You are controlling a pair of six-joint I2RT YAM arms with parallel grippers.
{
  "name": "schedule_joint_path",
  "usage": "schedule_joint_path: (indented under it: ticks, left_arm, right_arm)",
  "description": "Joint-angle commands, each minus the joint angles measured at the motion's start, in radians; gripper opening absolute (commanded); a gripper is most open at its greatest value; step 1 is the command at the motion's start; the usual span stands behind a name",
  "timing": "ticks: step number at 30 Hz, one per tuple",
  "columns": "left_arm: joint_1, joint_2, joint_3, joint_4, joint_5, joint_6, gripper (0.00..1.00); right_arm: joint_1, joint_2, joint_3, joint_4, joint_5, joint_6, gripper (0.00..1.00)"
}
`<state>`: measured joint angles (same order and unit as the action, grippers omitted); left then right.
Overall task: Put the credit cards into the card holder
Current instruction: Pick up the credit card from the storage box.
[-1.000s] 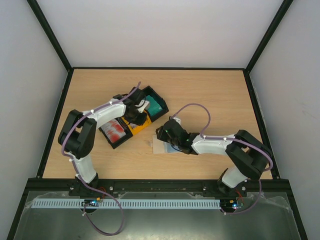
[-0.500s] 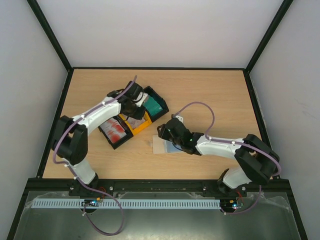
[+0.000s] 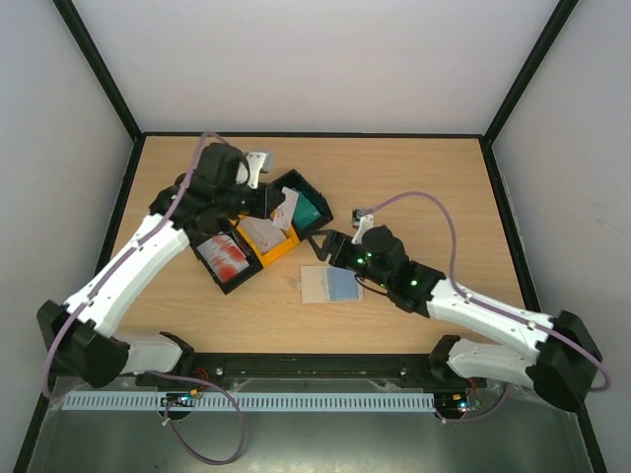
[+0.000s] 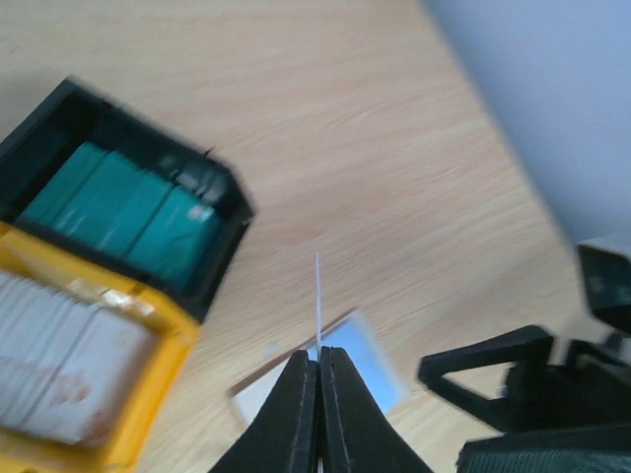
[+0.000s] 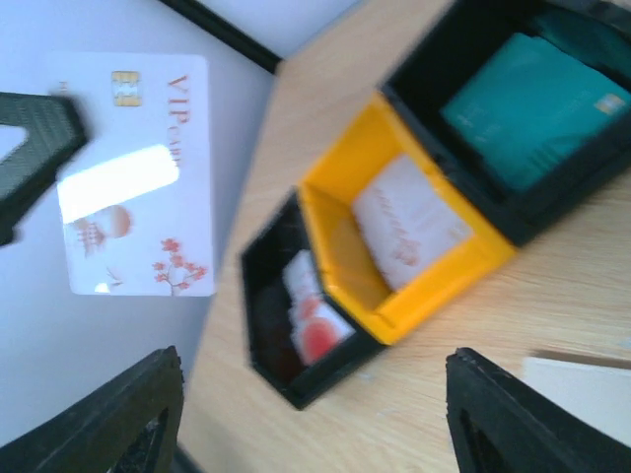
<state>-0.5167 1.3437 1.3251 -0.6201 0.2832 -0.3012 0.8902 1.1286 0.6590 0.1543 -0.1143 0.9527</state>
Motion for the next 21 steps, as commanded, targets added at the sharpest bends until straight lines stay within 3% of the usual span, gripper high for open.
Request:
schedule_joint_path:
  ticks: [1,9,15,21]
  left_arm:
    - [-0.006,-0.112,-0.032,0.177,0.237,-0.234,0.02]
    - [-0.006,-0.236,-0.107,0.434,0.425,-0.504,0.02]
    - [-0.006,-0.264,-0.117,0.493,0.472,-0.586,0.02]
    - [-0.006,-0.284,-0.119,0.488,0.487,-0.599,0.02]
  right_arm:
    - [-0.002,-0.139,-0.006,0.096,-0.086,0.032,0.73]
    - [-0.001,-0.206,-0.001,0.24,-0.213,0.142,0.7]
    - [-0.001,-0.209,-0.035,0.438,-0.3,0.222,0.5]
    - [-0.001,-0.17,-0.015,0.535,-0.364,0.261,0.38]
